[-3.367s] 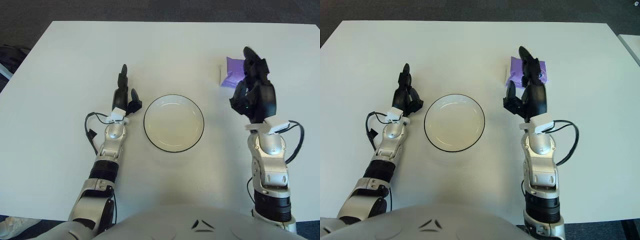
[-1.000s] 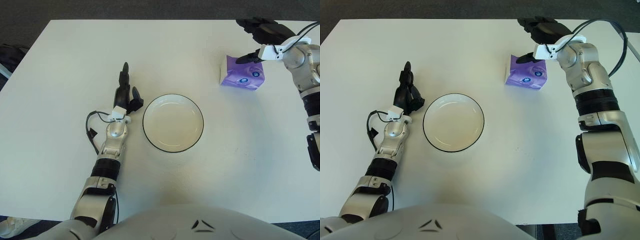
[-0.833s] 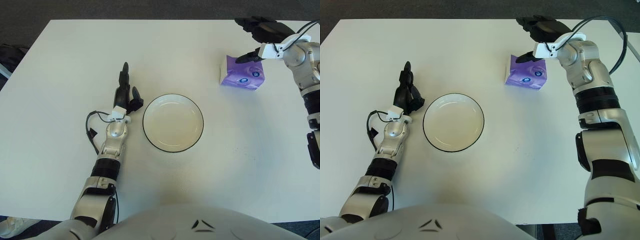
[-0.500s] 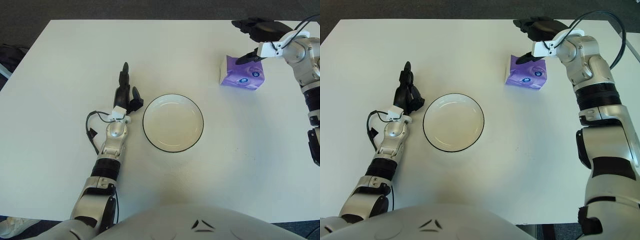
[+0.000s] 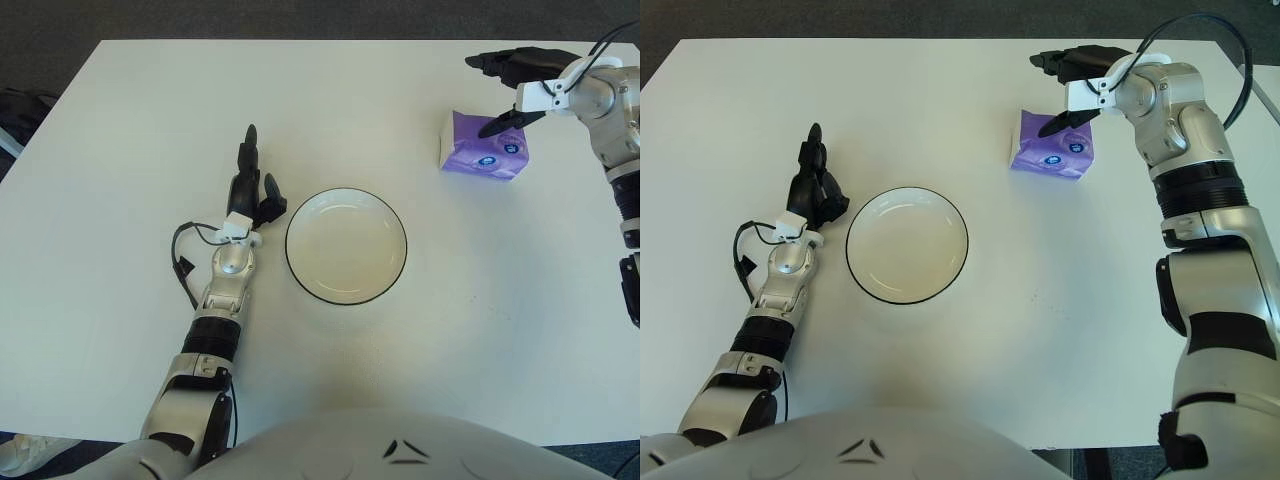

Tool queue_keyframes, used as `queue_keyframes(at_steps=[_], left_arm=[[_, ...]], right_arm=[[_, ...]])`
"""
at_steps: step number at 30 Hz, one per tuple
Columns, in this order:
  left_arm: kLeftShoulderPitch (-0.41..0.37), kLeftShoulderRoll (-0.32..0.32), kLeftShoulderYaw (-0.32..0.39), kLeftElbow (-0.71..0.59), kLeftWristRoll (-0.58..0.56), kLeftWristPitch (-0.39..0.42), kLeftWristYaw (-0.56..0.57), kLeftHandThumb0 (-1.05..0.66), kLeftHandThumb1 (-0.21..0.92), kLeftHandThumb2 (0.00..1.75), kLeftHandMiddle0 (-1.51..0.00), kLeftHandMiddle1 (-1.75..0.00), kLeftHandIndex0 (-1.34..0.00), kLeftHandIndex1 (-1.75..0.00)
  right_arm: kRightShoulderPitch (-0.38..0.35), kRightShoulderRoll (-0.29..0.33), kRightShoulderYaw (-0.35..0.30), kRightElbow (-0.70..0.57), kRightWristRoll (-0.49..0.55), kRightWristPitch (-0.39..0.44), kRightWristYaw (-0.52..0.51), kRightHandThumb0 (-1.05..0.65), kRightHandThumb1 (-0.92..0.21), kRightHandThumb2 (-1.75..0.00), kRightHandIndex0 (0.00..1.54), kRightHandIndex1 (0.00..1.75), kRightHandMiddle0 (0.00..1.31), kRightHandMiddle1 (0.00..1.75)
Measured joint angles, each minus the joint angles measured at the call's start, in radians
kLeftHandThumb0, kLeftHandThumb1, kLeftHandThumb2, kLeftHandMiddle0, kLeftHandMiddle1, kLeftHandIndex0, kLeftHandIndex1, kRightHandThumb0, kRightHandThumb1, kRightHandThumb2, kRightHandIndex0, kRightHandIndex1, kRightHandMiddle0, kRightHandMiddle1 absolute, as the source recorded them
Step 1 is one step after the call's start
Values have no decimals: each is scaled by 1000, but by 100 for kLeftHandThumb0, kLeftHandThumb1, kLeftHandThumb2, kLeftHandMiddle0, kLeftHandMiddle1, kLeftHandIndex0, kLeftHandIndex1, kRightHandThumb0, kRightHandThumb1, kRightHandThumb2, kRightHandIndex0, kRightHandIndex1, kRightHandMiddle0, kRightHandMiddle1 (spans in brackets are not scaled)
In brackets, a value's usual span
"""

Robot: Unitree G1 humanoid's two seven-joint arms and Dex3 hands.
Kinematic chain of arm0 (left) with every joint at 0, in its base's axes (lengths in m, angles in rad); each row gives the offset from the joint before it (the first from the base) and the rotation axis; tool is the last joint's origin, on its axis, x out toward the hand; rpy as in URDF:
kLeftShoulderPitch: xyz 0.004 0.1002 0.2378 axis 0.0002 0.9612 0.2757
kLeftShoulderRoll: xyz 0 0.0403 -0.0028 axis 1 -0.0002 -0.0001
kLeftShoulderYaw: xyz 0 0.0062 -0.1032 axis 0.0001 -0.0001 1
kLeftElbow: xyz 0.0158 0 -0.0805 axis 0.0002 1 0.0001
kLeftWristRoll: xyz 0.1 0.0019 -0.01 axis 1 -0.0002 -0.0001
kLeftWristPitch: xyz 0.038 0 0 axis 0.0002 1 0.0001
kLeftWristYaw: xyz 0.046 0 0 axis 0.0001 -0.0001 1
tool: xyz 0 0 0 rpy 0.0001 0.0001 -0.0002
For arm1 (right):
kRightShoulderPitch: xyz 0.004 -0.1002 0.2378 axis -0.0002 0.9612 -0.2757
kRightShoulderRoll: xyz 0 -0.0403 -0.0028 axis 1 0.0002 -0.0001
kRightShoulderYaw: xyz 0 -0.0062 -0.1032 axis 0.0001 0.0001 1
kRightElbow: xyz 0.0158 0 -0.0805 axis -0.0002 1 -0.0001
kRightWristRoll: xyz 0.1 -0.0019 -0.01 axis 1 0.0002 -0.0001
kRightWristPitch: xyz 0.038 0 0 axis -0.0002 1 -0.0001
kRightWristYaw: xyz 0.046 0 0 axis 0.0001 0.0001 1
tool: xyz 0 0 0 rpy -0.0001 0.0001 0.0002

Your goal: Put the tissue paper into the plate.

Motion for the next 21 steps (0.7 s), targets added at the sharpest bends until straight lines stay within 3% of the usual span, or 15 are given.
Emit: queue_keyframes(at_steps=[21], left_arm=[[-1,3,0,4,1,-5,0,-75,92,106,-4,0,0,-13]], right_arm=[[-6,-14,31,-50,-46,80,164,-105,-92,-15,0,0,0,0]])
